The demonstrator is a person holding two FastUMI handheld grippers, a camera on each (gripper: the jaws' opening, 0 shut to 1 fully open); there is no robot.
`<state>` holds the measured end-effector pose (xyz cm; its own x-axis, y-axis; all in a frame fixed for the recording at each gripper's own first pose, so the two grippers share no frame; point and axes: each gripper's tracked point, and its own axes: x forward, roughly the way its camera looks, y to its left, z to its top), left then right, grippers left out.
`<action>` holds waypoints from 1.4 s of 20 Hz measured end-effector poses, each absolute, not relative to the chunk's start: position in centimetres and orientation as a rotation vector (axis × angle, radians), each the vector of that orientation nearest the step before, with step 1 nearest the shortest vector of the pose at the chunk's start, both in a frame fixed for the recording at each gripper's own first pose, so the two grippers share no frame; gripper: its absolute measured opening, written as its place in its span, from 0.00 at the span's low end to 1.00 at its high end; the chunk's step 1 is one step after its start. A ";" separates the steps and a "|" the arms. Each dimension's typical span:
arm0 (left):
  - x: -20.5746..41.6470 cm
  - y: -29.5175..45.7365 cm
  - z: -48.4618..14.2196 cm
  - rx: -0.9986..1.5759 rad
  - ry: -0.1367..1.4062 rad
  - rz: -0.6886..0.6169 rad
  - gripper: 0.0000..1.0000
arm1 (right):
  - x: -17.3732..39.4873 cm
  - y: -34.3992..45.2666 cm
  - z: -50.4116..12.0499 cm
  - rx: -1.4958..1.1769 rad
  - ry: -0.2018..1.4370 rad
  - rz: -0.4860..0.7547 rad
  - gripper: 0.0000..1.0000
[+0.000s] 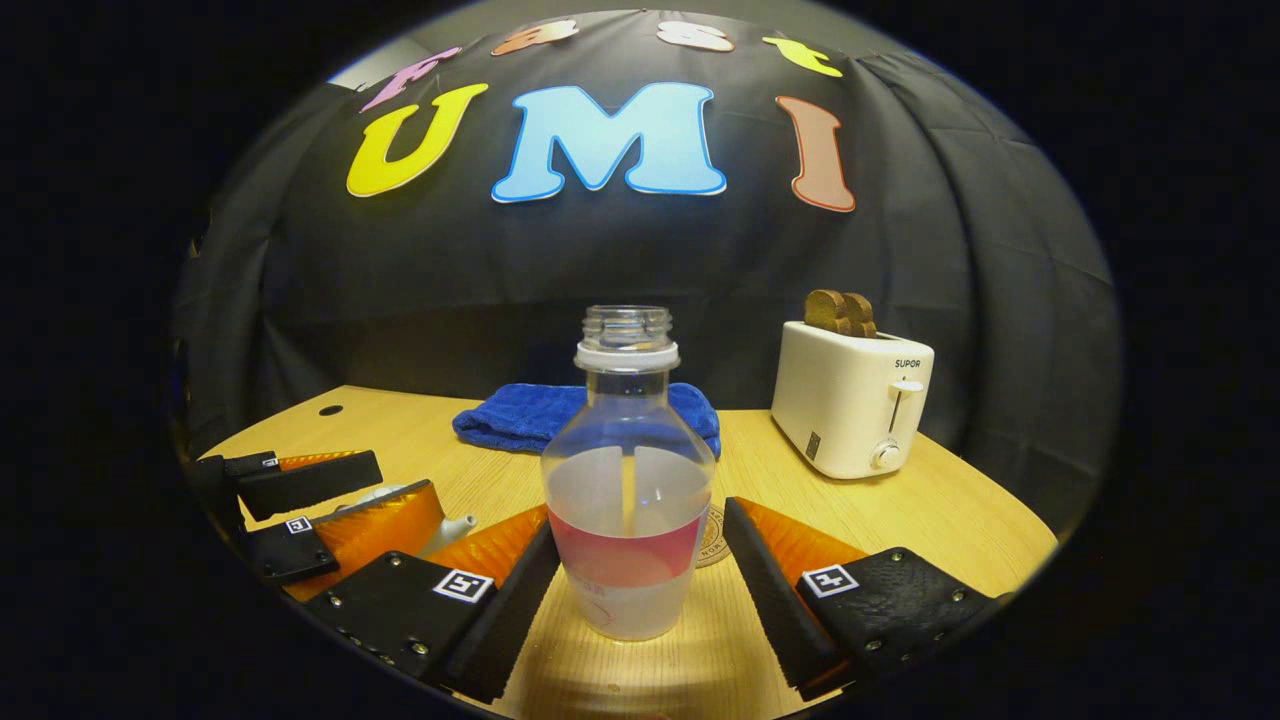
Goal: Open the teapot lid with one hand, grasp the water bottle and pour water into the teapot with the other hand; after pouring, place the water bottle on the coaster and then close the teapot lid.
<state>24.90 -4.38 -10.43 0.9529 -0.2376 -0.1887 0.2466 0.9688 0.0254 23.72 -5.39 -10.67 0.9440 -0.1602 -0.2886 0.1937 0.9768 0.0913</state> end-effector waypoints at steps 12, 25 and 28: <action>24.7 -3.8 -10.5 0.090 0.193 -0.203 0.38 | 24.0 -4.6 -13.5 0.119 0.379 -0.164 0.95; 24.3 -3.9 -10.1 0.034 0.182 -0.198 0.17 | 23.6 -5.0 -13.3 0.099 0.383 -0.162 0.76; 24.4 -3.7 -9.9 0.018 0.167 -0.191 0.17 | 23.4 -5.0 -13.3 0.084 0.377 -0.155 0.74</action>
